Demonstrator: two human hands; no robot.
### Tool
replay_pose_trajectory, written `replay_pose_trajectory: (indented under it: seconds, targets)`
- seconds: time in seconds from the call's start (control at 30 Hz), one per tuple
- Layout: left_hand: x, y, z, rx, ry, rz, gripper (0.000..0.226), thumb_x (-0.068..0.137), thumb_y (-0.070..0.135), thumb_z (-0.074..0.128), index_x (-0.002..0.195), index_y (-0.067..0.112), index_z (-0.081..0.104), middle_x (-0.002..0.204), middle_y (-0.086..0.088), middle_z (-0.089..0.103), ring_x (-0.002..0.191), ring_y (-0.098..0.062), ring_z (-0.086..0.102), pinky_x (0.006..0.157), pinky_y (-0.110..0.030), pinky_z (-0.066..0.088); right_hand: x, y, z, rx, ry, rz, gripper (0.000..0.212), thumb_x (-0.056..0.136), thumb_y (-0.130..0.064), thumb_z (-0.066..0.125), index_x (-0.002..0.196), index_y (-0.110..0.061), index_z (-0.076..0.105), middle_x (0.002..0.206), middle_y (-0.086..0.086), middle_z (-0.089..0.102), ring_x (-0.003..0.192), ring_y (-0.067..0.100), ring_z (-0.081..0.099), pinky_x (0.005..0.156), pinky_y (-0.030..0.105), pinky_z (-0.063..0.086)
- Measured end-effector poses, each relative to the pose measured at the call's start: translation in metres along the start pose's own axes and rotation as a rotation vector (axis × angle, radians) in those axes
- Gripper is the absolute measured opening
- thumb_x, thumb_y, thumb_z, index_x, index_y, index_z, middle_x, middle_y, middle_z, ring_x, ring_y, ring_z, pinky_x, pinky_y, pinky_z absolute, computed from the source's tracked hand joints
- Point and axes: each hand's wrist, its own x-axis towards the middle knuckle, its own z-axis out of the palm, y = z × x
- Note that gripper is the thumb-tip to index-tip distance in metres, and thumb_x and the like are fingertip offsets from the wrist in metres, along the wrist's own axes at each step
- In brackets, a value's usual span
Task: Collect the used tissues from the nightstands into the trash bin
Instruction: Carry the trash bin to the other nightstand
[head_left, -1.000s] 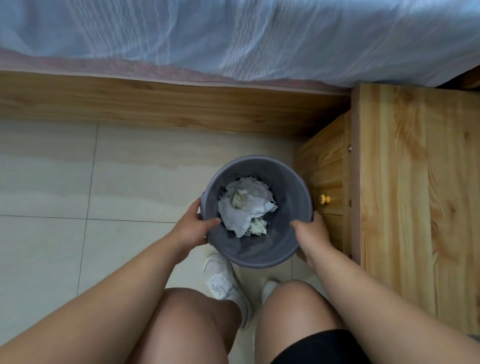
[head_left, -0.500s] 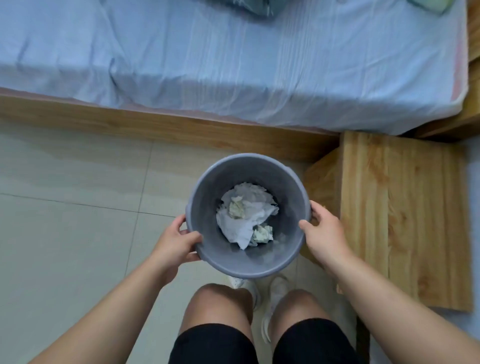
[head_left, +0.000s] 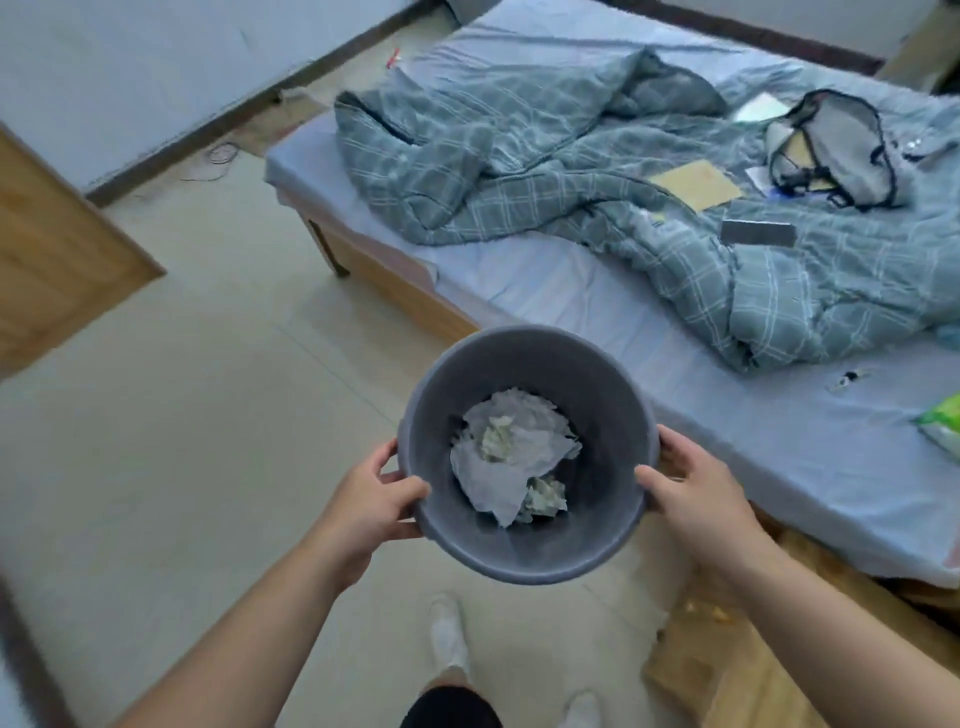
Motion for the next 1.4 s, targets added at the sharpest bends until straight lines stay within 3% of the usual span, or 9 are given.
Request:
replay_pose_trajectory:
  seconds: [0.1, 0.23, 0.37, 0.5, 0.67, 0.83, 0.93, 1.2, 1.4]
  targets:
    - [0.002, 0.000, -0.059, -0.078, 0.088, 0.011, 0.061, 0.095, -0.006, 0.063, 0.142, 0.032, 0.054, 0.104, -0.007, 0.084, 0.080, -0.023, 0.081, 0.060, -0.035, 0.064, 0.027, -0.041, 0.052, -0.038, -0.087, -0.023, 0.047, 0.092, -0.008, 0.072, 0.132, -0.032, 0.064, 0.111, -0.021, 0.075, 0.093, -0.009, 0.070, 0.069, 0.016, 0.061]
    - [0.009, -0.015, -0.142, -0.133, 0.199, -0.013, 0.059, 0.095, -0.006, 0.061, 0.142, 0.029, 0.059, 0.101, -0.009, 0.083, 0.077, -0.022, 0.080, 0.059, -0.036, 0.064, 0.064, -0.082, 0.145, -0.122, -0.278, 0.084, 0.041, 0.088, -0.006, 0.075, 0.124, -0.021, 0.064, 0.103, -0.002, 0.077, 0.073, 0.009, 0.077, 0.055, 0.023, 0.061]
    - [0.016, -0.014, -0.221, -0.186, 0.253, -0.073, 0.058, 0.094, -0.003, 0.062, 0.135, 0.038, 0.060, 0.094, -0.008, 0.084, 0.075, -0.022, 0.080, 0.061, -0.038, 0.065, 0.093, -0.124, 0.227, -0.221, -0.384, 0.072, 0.028, 0.088, -0.009, 0.073, 0.108, -0.027, 0.068, 0.089, -0.005, 0.080, 0.071, 0.013, 0.078, 0.062, 0.035, 0.067]
    - [0.047, 0.012, -0.276, -0.213, 0.258, -0.070, 0.059, 0.094, 0.002, 0.065, 0.137, 0.041, 0.059, 0.101, -0.013, 0.083, 0.085, -0.030, 0.080, 0.068, -0.042, 0.067, 0.137, -0.167, 0.270, -0.205, -0.442, 0.049, 0.030, 0.092, -0.014, 0.074, 0.108, -0.037, 0.065, 0.087, -0.012, 0.079, 0.074, 0.011, 0.078, 0.058, 0.028, 0.064]
    - [0.108, 0.052, -0.313, -0.248, 0.266, -0.054, 0.060, 0.094, 0.001, 0.065, 0.137, 0.041, 0.056, 0.105, -0.010, 0.084, 0.095, -0.033, 0.080, 0.071, -0.041, 0.067, 0.232, -0.210, 0.317, -0.256, -0.559, 0.128, 0.039, 0.087, -0.008, 0.078, 0.116, -0.028, 0.060, 0.103, 0.003, 0.077, 0.076, 0.017, 0.080, 0.061, 0.031, 0.065]
    - [0.182, 0.102, -0.356, -0.279, 0.361, -0.114, 0.061, 0.090, -0.003, 0.061, 0.135, 0.039, 0.059, 0.099, -0.009, 0.084, 0.086, -0.028, 0.081, 0.070, -0.043, 0.068, 0.334, -0.259, 0.388, -0.313, -0.666, 0.189, 0.034, 0.083, 0.001, 0.068, 0.110, -0.020, 0.070, 0.083, 0.000, 0.081, 0.074, 0.024, 0.080, 0.063, 0.038, 0.066]
    - [0.214, 0.146, -0.398, -0.294, 0.419, -0.122, 0.060, 0.089, -0.002, 0.061, 0.129, 0.043, 0.061, 0.095, -0.009, 0.084, 0.083, -0.026, 0.081, 0.069, -0.040, 0.067, 0.382, -0.312, 0.432, -0.333, -0.695, 0.167, 0.033, 0.083, 0.003, 0.064, 0.107, -0.018, 0.072, 0.085, 0.003, 0.082, 0.074, 0.025, 0.080, 0.066, 0.044, 0.067]
    - [0.315, 0.225, -0.542, -0.437, 0.513, -0.040, 0.056, 0.091, 0.005, 0.068, 0.126, 0.047, 0.060, 0.105, -0.008, 0.084, 0.093, -0.026, 0.082, 0.070, -0.035, 0.067, 0.511, -0.468, 0.572, -0.420, -0.754, -0.096, 0.031, 0.080, -0.014, 0.069, 0.107, -0.029, 0.070, 0.083, -0.011, 0.080, 0.073, 0.010, 0.078, 0.062, 0.025, 0.061]
    - [0.413, 0.252, -0.661, -0.439, 0.469, -0.079, 0.042, 0.091, 0.002, 0.066, 0.123, 0.029, 0.071, 0.102, -0.008, 0.085, 0.092, -0.027, 0.082, 0.070, -0.036, 0.066, 0.571, -0.531, 0.693, -0.457, -0.719, -0.079, 0.030, 0.083, -0.019, 0.071, 0.109, -0.032, 0.070, 0.095, -0.011, 0.078, 0.089, 0.010, 0.075, 0.077, 0.030, 0.062]
